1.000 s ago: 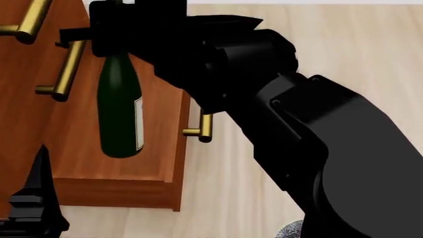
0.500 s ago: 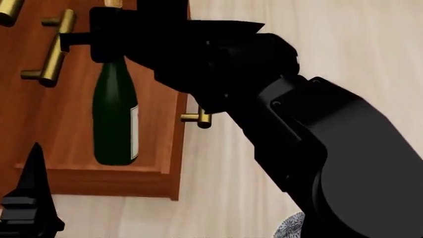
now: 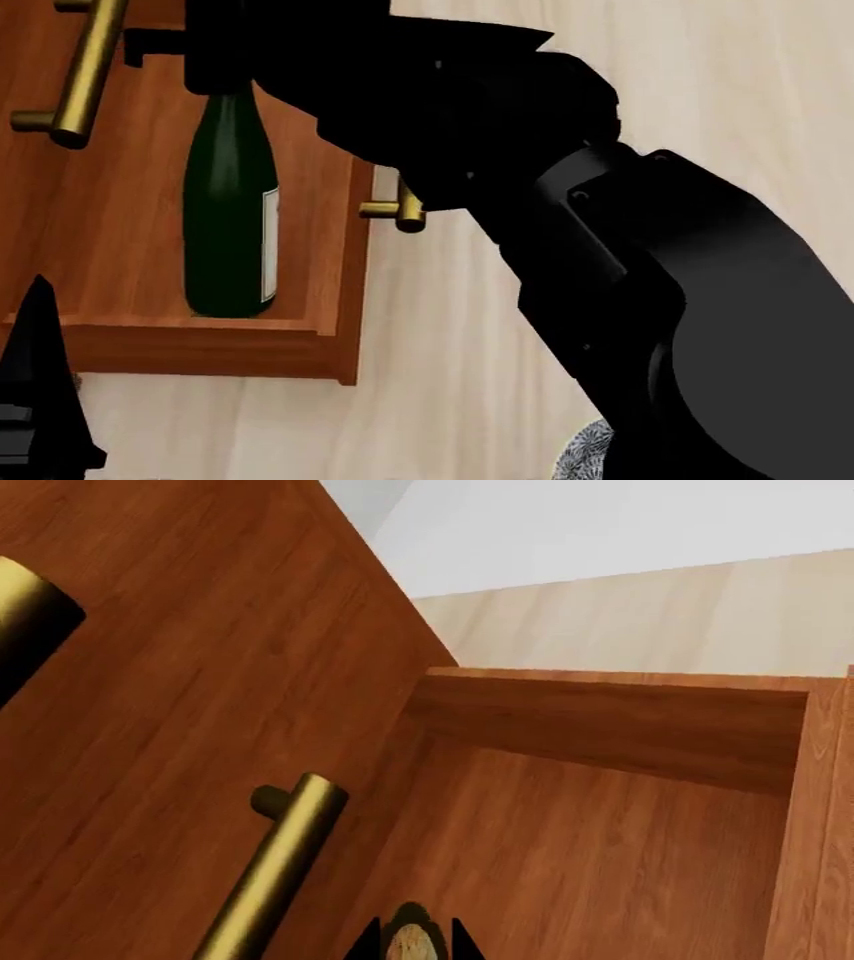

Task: Put the wine bottle in the bottom drawer of the cabinet.

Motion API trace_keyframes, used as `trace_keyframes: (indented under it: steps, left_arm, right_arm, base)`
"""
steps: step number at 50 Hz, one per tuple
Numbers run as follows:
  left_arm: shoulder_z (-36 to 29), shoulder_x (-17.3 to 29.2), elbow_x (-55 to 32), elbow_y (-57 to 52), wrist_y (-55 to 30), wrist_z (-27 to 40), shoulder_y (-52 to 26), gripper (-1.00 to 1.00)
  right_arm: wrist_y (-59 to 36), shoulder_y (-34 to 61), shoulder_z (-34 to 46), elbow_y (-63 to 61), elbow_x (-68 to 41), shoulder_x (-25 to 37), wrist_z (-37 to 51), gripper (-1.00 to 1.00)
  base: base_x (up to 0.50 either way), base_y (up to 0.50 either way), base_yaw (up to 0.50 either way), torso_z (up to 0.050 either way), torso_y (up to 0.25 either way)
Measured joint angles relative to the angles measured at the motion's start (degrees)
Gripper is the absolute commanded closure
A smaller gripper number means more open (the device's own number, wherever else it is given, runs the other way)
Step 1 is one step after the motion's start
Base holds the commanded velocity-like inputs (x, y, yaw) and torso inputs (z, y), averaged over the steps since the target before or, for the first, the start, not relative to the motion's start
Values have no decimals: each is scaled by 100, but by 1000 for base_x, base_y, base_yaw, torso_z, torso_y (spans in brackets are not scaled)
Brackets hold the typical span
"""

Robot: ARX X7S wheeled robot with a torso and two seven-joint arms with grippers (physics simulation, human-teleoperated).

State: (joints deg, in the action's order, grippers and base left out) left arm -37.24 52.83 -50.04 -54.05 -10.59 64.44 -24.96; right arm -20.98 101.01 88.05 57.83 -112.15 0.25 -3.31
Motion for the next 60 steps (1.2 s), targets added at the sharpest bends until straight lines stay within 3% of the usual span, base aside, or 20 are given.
trace_keyframes:
  steps: [30,60]
  left_arm:
    - [338,23,87,-596,2,219,137,-100]
    - [224,-181,1761,-594,94,-5,637,-100]
  right_arm:
    - [-163,153,-773,31,510,29,39,100]
    - [-327,302,-1214,89,726,133,-189,100]
  base:
    - [10,-3,-10,0,-93]
    - [36,2,-10,0,-93]
